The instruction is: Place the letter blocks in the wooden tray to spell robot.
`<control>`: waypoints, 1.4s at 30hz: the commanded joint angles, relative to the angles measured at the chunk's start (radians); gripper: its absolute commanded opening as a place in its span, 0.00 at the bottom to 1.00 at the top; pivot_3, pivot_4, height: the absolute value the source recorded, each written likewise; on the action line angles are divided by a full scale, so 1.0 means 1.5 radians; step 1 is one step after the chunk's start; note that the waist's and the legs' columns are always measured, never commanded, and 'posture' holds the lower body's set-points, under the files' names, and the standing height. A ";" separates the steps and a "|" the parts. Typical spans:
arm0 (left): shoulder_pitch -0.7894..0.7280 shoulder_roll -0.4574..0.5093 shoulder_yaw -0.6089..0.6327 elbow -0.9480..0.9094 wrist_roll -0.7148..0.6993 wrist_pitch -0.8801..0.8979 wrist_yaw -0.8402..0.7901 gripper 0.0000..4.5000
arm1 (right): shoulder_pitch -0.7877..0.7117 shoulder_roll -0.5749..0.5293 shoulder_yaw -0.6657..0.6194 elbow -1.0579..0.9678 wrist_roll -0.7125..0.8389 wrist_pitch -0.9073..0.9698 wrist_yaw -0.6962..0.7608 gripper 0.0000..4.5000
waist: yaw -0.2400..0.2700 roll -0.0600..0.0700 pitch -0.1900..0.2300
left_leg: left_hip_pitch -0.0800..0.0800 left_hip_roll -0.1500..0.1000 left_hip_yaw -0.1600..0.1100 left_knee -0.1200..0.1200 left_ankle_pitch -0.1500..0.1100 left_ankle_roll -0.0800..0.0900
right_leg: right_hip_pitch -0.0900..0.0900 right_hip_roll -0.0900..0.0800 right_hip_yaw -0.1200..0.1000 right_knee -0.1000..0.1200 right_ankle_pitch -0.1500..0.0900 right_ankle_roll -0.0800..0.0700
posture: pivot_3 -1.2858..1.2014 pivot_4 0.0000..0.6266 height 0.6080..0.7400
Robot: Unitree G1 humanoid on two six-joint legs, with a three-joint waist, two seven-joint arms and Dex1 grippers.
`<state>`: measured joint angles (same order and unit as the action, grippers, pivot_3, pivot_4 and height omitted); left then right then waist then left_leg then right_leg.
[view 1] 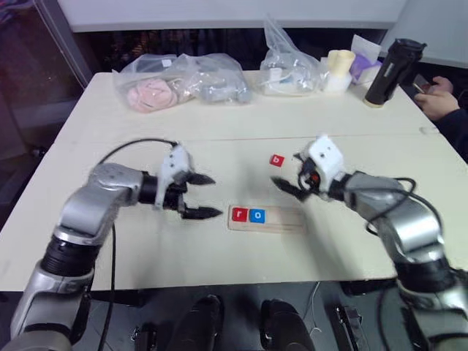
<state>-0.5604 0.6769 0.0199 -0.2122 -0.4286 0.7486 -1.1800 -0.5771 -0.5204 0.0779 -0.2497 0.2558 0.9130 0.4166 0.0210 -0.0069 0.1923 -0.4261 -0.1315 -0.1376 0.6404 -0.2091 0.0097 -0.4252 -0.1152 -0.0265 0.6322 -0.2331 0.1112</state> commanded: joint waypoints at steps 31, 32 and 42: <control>0.120 0.013 0.071 -0.091 -0.072 0.000 0.195 0.99 | -0.337 0.385 -0.168 0.637 -0.100 -0.059 -0.438 1.00 | -0.030 0.001 0.000 | 0.004 0.009 0.005 -0.011 0.006 -0.010 | -0.006 0.012 0.009 0.002 0.006 -0.009 | 0.52 0.24 1.00; 0.121 0.012 0.071 -0.093 -0.073 0.000 0.198 0.99 | -0.341 0.388 -0.174 0.647 -0.098 -0.063 -0.444 1.00 | -0.030 0.001 0.000 | 0.005 0.009 0.005 -0.011 0.006 -0.010 | -0.005 0.012 0.009 0.002 0.006 -0.009 | 0.52 0.24 1.00; 0.128 0.010 0.067 -0.111 -0.088 0.003 0.229 1.00 | -0.363 0.394 -0.197 0.717 -0.091 -0.098 -0.469 0.57 | -0.032 0.000 -0.001 | 0.012 0.011 0.010 -0.016 0.007 -0.010 | -0.002 0.014 0.013 0.001 0.006 -0.010 | 0.52 0.24 1.00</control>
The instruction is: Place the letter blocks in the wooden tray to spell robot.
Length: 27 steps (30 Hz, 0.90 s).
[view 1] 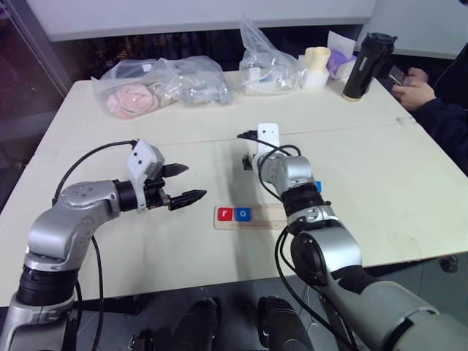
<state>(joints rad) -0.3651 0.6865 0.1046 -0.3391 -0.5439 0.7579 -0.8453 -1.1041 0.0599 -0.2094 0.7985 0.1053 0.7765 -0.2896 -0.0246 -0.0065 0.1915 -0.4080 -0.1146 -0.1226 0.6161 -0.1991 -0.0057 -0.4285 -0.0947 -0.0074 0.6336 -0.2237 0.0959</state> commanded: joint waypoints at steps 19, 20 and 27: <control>-0.002 0.001 -0.024 -0.004 -0.004 -0.031 -0.007 1.00 | 0.211 -0.276 0.103 -0.695 0.118 0.480 0.301 0.25 | 0.002 0.000 0.000 | -0.001 0.004 0.005 -0.002 -0.001 0.001 | -0.002 0.002 0.003 -0.002 0.001 -0.001 | 0.52 0.24 1.00; 0.003 0.007 -0.030 -0.002 0.000 -0.041 -0.019 1.00 | 0.226 -0.306 0.094 -0.739 0.128 0.511 0.315 0.25 | 0.004 0.000 0.000 | -0.001 0.004 0.005 -0.002 -0.001 0.001 | -0.002 0.002 0.003 -0.002 0.001 -0.001 | 0.52 0.24 1.00; 0.013 0.035 -0.053 0.024 0.009 -0.102 -0.099 1.00 | 0.369 -0.440 0.015 -0.934 0.225 0.559 0.348 0.25 | 0.009 0.000 0.000 | -0.001 0.005 0.006 -0.001 -0.001 0.001 | -0.002 0.001 0.003 -0.004 -0.001 -0.004 | 0.52 0.24 1.00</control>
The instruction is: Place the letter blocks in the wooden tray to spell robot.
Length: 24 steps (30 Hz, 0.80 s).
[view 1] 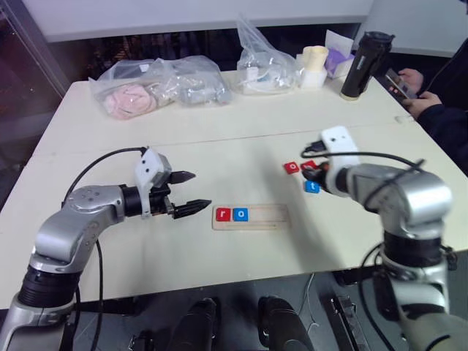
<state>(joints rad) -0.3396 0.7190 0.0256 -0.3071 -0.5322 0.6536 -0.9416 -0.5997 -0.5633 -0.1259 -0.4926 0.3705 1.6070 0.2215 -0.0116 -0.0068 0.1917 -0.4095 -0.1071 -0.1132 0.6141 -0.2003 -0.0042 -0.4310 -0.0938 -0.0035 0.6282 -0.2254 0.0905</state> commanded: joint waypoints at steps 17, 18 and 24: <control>-0.022 0.022 -0.015 0.039 0.019 -0.083 -0.085 1.00 | 0.316 0.049 -0.108 -0.208 0.165 0.005 -0.159 0.36 | 0.002 -0.001 0.000 | -0.001 0.000 0.001 0.000 -0.001 0.002 | 0.001 -0.001 -0.001 -0.006 -0.001 0.001 | 0.52 0.24 1.00; -0.020 0.021 -0.014 0.036 0.020 -0.081 -0.080 1.00 | 0.316 0.040 -0.107 -0.207 0.168 0.005 -0.158 0.48 | 0.002 -0.001 0.000 | -0.001 0.000 0.001 0.000 -0.001 0.002 | 0.002 -0.001 -0.001 -0.006 -0.001 0.001 | 0.52 0.24 1.00; -0.020 0.021 -0.012 0.033 0.014 -0.073 -0.070 1.00 | 0.248 -0.180 -0.032 -0.196 0.200 -0.046 -0.002 1.00 | 0.000 0.000 0.001 | -0.001 0.000 0.002 0.000 -0.002 0.003 | 0.002 -0.002 -0.001 -0.007 -0.001 0.002 | 0.52 0.24 1.00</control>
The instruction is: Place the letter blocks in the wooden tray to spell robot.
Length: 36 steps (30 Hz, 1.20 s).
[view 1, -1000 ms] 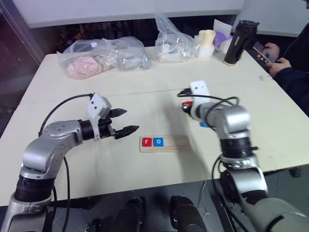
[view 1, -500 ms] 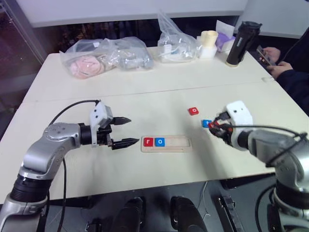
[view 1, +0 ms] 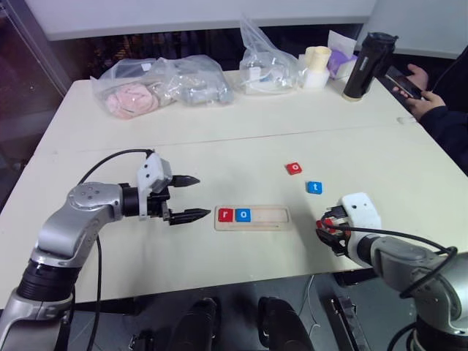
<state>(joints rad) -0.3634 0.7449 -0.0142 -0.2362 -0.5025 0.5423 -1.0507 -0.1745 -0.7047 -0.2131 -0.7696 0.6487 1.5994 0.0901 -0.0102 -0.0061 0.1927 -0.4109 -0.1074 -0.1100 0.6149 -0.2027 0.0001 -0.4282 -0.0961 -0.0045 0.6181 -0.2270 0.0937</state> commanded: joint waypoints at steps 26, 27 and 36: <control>-0.004 0.014 0.019 -0.041 -0.013 0.005 0.010 1.00 | -0.114 -0.259 0.254 0.525 -0.311 -0.949 0.816 1.00 | 0.001 -0.001 0.000 | 0.000 0.001 0.002 0.000 -0.002 0.003 | 0.001 -0.001 0.000 -0.003 0.002 0.001 | 0.52 0.24 1.00; -0.003 0.014 0.019 -0.042 -0.012 0.005 0.010 1.00 | -0.114 -0.255 0.256 0.531 -0.318 -0.955 0.815 1.00 | 0.002 -0.001 0.000 | 0.000 0.001 0.002 0.000 -0.002 0.003 | 0.001 -0.001 0.000 -0.003 0.002 0.001 | 0.52 0.24 1.00; -0.004 0.012 0.011 -0.048 -0.007 0.004 0.015 1.00 | -0.106 -0.231 0.254 0.566 -0.353 -0.980 0.808 0.88 | 0.002 -0.001 0.000 | 0.000 0.001 0.002 0.001 -0.002 0.003 | 0.001 -0.001 0.000 -0.002 0.003 0.001 | 0.52 0.24 1.00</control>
<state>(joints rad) -0.3644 0.7621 -0.0141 -0.2786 -0.5091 0.5583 -1.0329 -0.3321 -1.0510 0.1847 0.0734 0.1335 0.1405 1.3093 -0.0070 -0.0081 0.1930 -0.4103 -0.1065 -0.1073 0.6158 -0.2059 0.0039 -0.4261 -0.0970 -0.0049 0.6146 -0.2231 0.0951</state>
